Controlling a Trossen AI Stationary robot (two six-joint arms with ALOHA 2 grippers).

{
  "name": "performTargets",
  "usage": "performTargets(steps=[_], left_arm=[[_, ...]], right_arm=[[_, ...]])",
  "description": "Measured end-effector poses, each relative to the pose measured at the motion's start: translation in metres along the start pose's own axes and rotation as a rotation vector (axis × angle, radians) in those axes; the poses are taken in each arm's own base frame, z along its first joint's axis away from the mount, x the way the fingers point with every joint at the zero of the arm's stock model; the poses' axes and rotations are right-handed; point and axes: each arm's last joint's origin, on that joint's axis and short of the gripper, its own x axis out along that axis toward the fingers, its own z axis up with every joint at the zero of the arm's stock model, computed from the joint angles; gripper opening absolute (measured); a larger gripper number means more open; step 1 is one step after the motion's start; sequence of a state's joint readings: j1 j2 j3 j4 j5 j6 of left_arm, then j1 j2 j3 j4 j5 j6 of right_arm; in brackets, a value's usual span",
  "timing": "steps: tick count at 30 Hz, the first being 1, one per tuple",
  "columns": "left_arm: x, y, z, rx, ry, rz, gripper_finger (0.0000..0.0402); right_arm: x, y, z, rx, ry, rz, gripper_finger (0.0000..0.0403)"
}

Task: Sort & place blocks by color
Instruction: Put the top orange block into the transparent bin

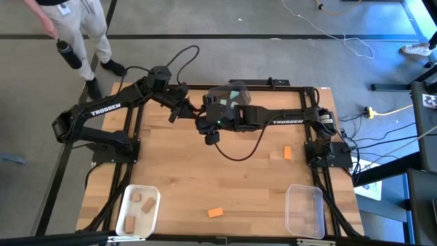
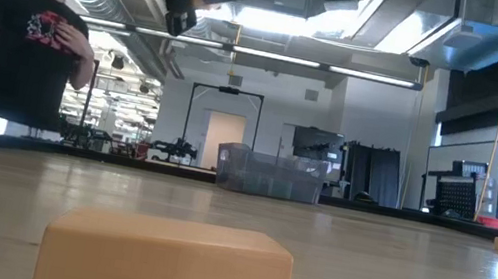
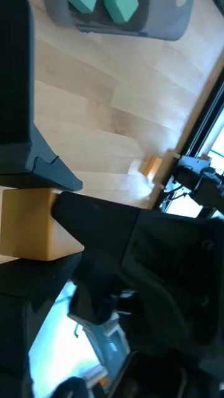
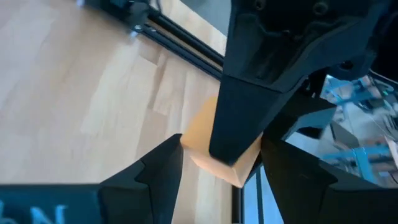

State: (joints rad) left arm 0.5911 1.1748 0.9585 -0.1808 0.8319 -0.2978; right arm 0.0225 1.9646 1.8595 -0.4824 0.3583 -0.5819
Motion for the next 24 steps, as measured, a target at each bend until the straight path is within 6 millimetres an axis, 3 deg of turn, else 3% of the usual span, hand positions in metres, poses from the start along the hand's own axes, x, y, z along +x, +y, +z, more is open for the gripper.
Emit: performTargets(steps=[14,24], left_arm=[[0.0065,-0.0066,-0.0002,-0.016,-0.004,0.002,0.0127],[0.0057,-0.0066,0.0002,-0.016,-0.006,0.001,0.0126]], right_arm=[[0.0005,-0.001,0.0012,0.113,0.013,-0.063,0.0208],[0.0006,-0.0017,0.0018,0.118,0.007,-0.073,0.0162]])
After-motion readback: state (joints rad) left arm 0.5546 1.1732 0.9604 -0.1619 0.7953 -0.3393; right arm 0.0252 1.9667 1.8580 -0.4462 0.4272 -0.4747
